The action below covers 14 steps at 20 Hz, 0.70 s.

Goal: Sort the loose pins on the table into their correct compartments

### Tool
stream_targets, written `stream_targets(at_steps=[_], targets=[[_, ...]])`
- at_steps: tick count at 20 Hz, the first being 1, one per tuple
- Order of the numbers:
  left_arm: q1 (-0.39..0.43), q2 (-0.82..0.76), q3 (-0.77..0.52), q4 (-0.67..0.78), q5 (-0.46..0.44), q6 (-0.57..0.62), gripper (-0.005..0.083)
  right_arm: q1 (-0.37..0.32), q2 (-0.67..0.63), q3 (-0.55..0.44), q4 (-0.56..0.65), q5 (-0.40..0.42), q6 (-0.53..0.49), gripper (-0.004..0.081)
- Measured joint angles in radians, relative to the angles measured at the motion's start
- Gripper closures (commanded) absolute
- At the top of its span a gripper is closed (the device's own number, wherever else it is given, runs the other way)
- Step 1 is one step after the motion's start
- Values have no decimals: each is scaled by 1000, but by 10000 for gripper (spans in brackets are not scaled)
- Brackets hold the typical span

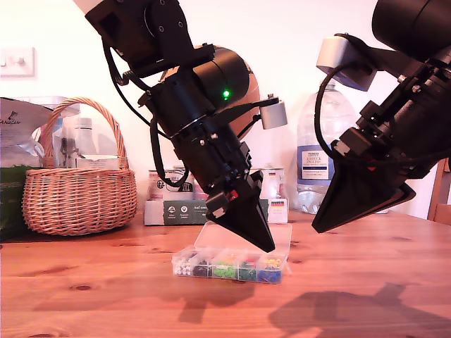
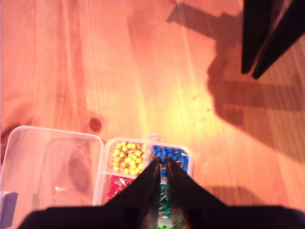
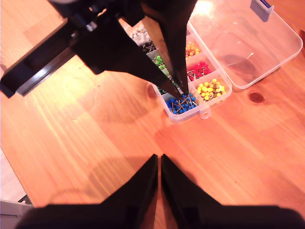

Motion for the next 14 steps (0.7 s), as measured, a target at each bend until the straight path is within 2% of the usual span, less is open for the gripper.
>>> stream_targets(at_steps=[5,7,9,11,12,14], targets=[[0,0,0,-2,0,0,730,0,0,0,0,0,0,782],[0,0,0,-2,-2,-1,791,0,0,0,0,0,0,782],[0,0,0,-13,-7,-23,797,0,0,0,6,0,7,782],[0,0,0,-34,-9,-107,797,0,0,0,29,0,19,782],[0,0,0,-47,-10,-112,797,0,0,0,39,1,22,782],[0,-5,0,-69,-16,-238,797,0,0,0,54,4,41,782]])
